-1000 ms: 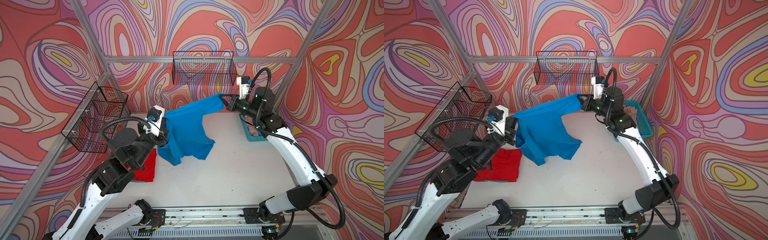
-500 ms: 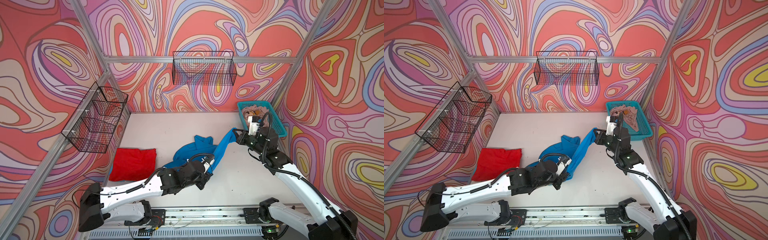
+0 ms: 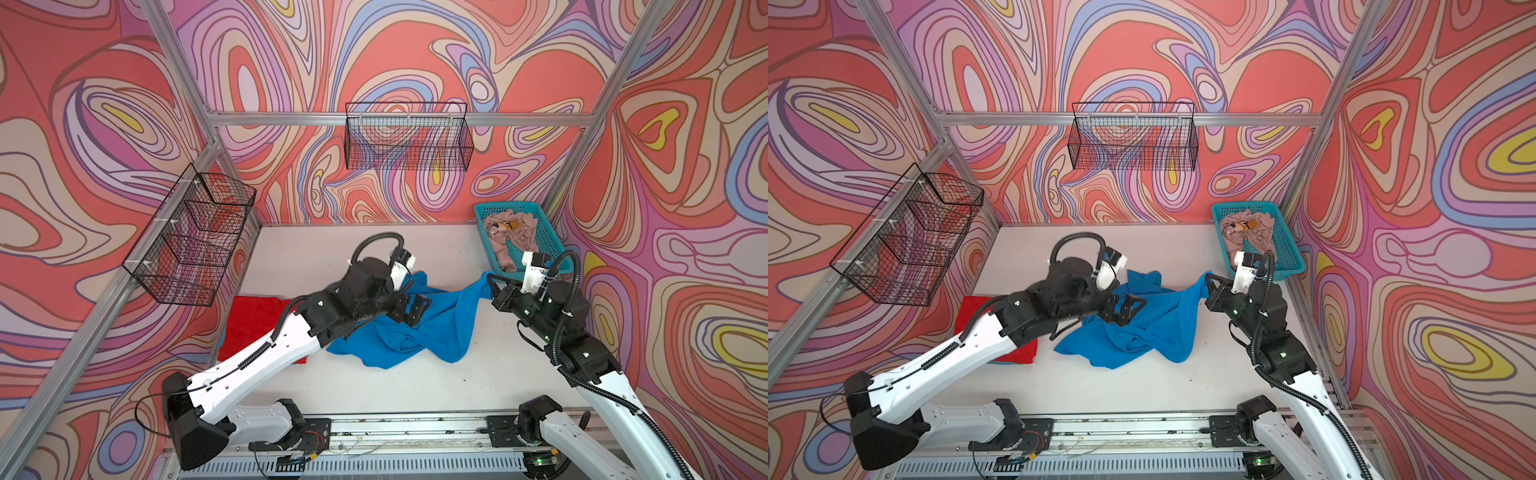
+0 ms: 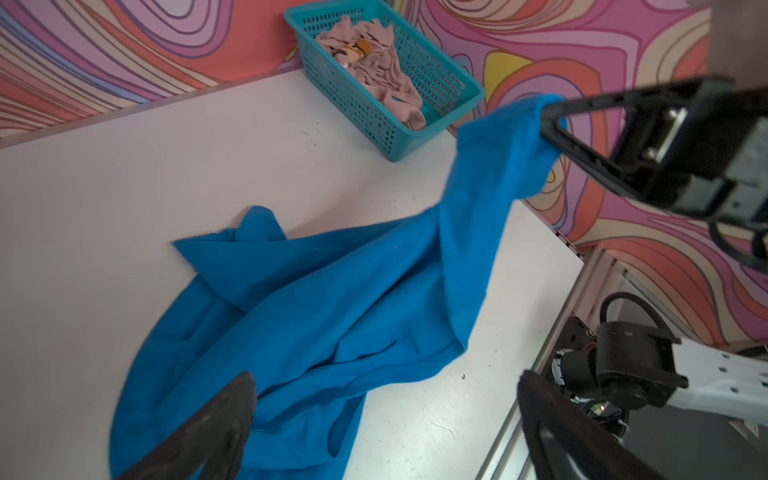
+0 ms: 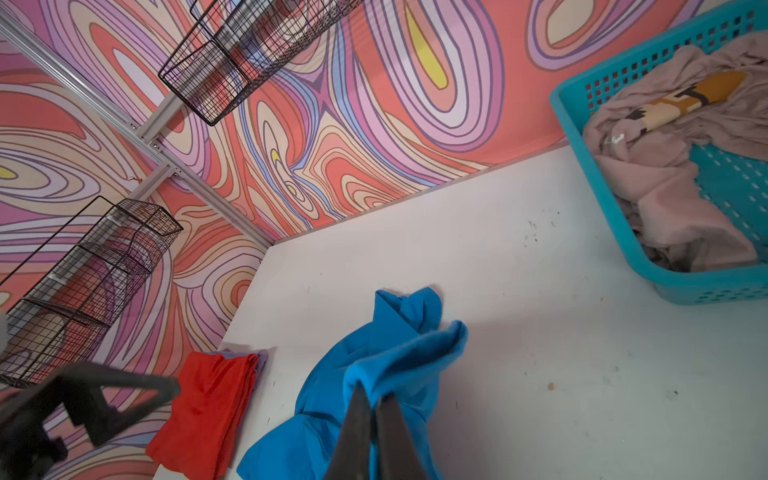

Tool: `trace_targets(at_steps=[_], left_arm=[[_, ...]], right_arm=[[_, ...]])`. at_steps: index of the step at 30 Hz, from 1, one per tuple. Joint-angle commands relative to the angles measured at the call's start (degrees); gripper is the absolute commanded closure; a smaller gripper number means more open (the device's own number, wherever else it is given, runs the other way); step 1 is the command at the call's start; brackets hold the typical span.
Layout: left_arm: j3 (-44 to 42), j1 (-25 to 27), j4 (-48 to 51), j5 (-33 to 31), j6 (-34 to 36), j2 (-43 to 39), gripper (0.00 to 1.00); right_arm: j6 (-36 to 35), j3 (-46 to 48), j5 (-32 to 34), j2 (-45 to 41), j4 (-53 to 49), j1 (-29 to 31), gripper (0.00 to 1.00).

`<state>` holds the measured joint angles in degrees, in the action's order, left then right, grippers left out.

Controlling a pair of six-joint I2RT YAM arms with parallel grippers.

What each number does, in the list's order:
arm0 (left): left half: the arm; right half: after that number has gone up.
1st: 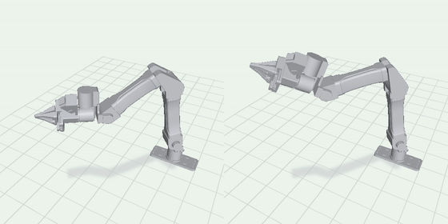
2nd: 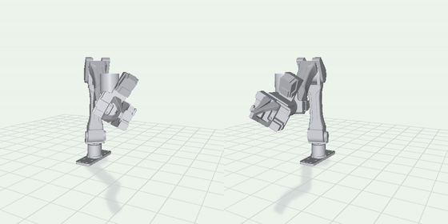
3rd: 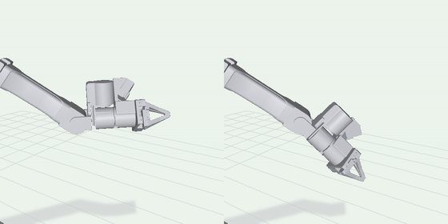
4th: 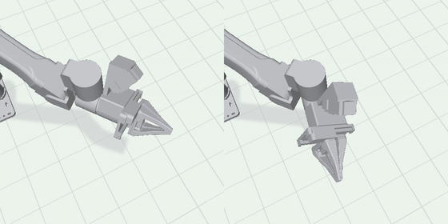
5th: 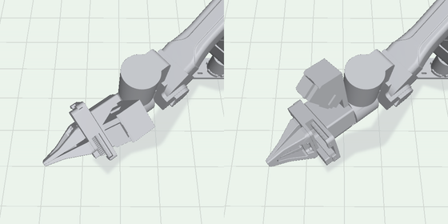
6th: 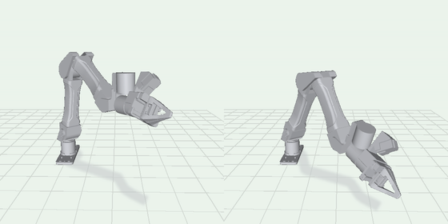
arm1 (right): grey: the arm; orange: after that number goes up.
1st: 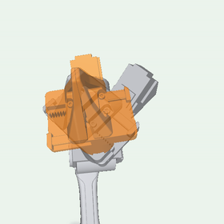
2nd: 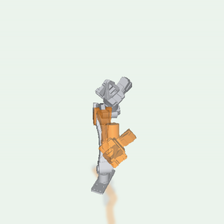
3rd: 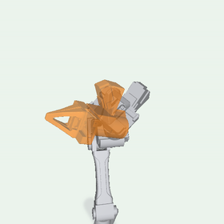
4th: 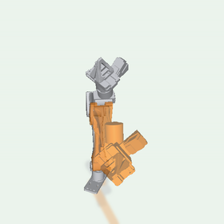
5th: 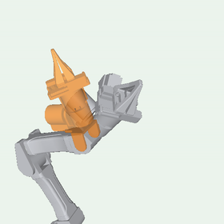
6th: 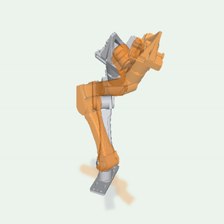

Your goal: Fold and stack the t-shirts

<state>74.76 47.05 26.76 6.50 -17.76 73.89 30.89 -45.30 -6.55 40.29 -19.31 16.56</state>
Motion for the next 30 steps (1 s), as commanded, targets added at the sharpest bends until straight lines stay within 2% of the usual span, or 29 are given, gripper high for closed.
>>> trace_targets(at_steps=[1, 4, 8, 12, 14, 19, 24, 30], left_arm=[[6.55, -4.02, 8.70, 3.10, 0.63, 9.41, 0.00], [14.32, -6.86, 13.34, 1.93, -1.27, 19.78, 0.00], [24.95, -9.26, 20.57, 0.68, -2.68, 33.46, 0.00], [31.00, -11.38, 23.34, 1.08, -5.12, 43.13, 0.00], [33.55, -11.97, 23.71, -0.81, -5.60, 46.91, 0.00], [41.23, -13.76, 24.32, -4.14, -6.00, 54.85, 0.01], [42.07, -18.08, 20.08, 0.65, -9.25, 58.29, 0.10], [48.05, -19.10, 20.72, 3.50, -11.12, 63.59, 0.18]], right_arm=[[1.60, 0.25, 0.64, 0.08, -8.31, -0.29, 1.00], [2.22, 0.30, 0.14, 2.31, -14.68, -0.30, 1.00], [3.74, 1.55, 3.48, 2.54, -21.04, -0.26, 1.00], [3.56, 3.32, 3.57, 0.43, -21.48, -0.30, 1.00], [2.80, 3.55, 3.35, -0.20, -21.52, -0.31, 1.00], [1.31, 4.16, 1.34, -0.26, -20.64, -0.30, 1.00], [0.80, 4.54, -0.13, 0.08, -19.55, -0.30, 1.00], [0.39, 4.43, -1.18, 0.18, -18.58, -0.32, 1.00]])
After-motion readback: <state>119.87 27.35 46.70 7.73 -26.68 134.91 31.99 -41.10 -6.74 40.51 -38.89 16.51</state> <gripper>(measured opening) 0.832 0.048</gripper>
